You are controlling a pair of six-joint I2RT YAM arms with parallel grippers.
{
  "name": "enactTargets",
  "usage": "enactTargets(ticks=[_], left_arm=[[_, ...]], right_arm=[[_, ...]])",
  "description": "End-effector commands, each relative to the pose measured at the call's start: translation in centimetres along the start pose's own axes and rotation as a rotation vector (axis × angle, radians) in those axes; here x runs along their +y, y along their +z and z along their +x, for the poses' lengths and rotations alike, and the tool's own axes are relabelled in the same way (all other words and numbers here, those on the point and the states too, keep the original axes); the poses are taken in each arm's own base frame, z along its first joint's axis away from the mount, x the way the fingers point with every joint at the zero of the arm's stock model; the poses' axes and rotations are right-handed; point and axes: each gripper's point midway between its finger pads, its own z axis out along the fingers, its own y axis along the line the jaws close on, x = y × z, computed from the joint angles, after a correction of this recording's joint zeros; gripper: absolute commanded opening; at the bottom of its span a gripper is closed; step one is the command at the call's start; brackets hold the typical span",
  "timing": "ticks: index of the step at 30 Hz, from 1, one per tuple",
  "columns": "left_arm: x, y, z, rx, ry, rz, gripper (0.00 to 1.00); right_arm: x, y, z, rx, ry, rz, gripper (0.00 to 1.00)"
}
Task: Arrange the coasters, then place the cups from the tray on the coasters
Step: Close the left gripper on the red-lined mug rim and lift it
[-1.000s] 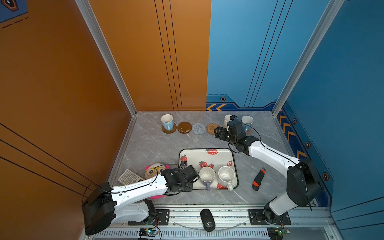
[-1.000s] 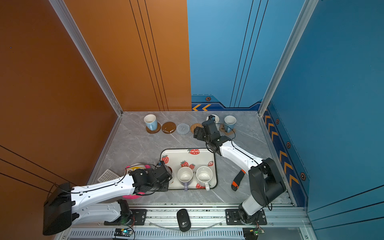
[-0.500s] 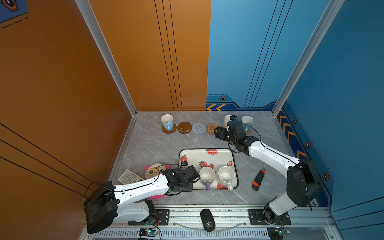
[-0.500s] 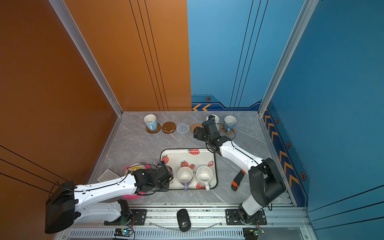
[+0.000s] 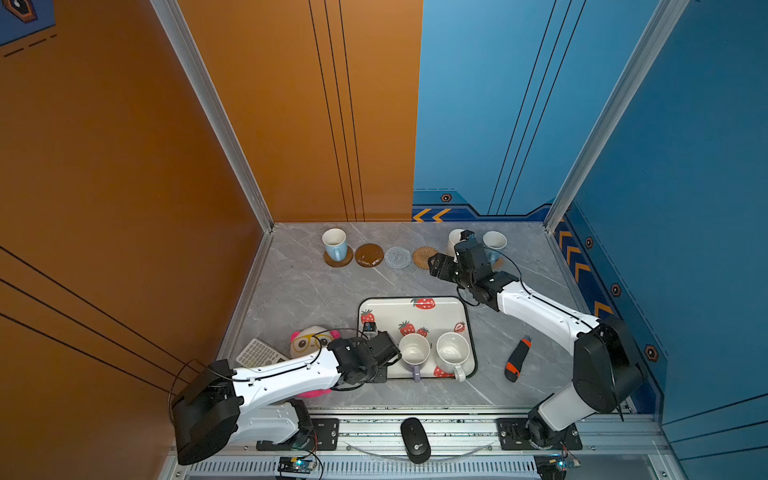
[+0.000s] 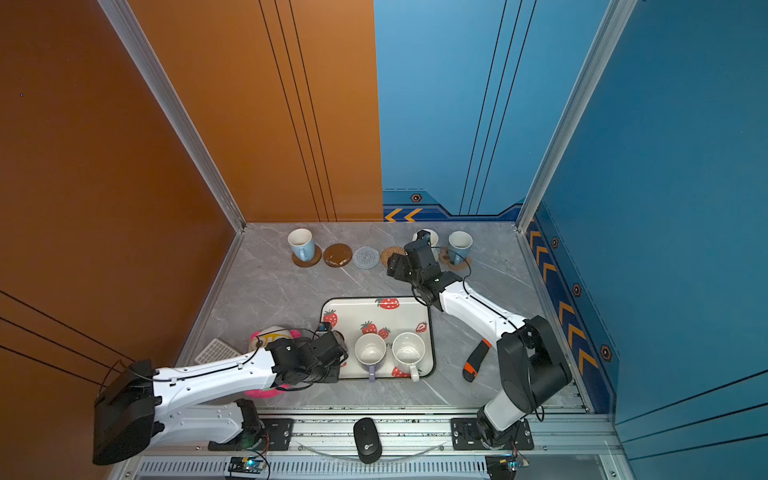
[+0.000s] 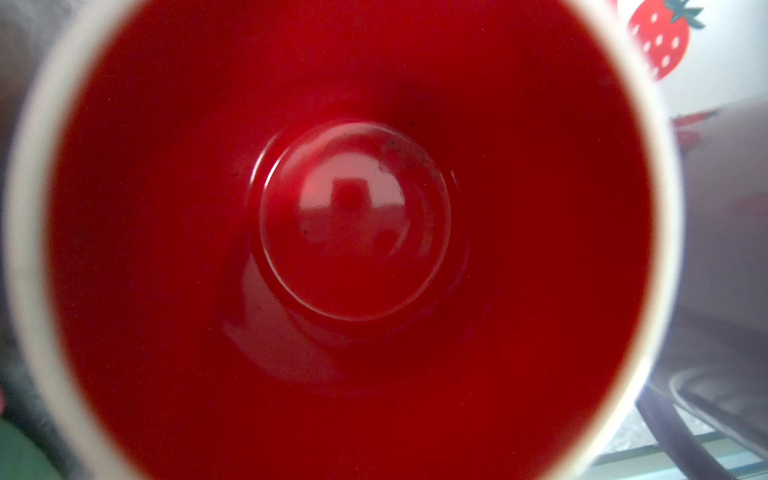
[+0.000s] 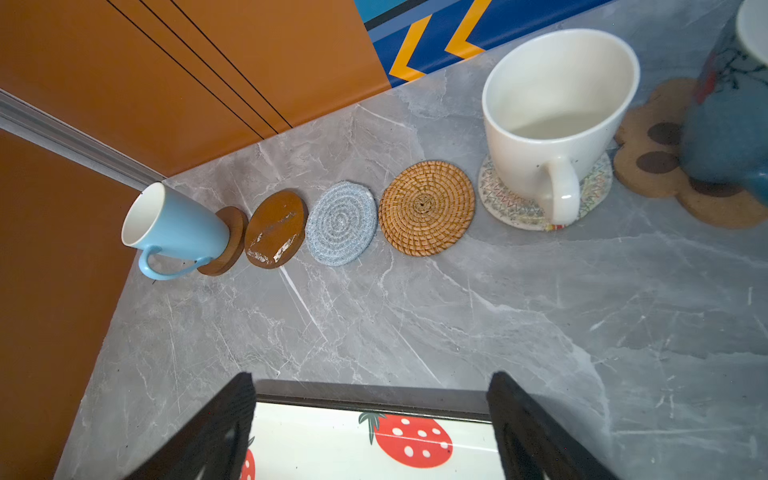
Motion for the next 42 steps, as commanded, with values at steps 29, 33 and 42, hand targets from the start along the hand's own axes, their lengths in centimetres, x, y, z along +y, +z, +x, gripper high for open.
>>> enactTargets(ticks=[29,33,42], left_arm=[[-0.5,-2.0,-1.9,-0.089,0.004,0.006,0.00],[-0.5,-2.6,-2.3,-0.109,0.007,0.006,0.00],[-0.2,-3.4,-3.0,-0.143,0.005,-0.009,0.00]], right_arm=[[-0.6,0.4,0.3,0.012,0.023,-0.008,0.86],[-0.5,0.4,0.3,0.014,0.026,-0.016,0.86],[-0.3,0.3,0.3,0.014,0.028,-0.025,0.86]])
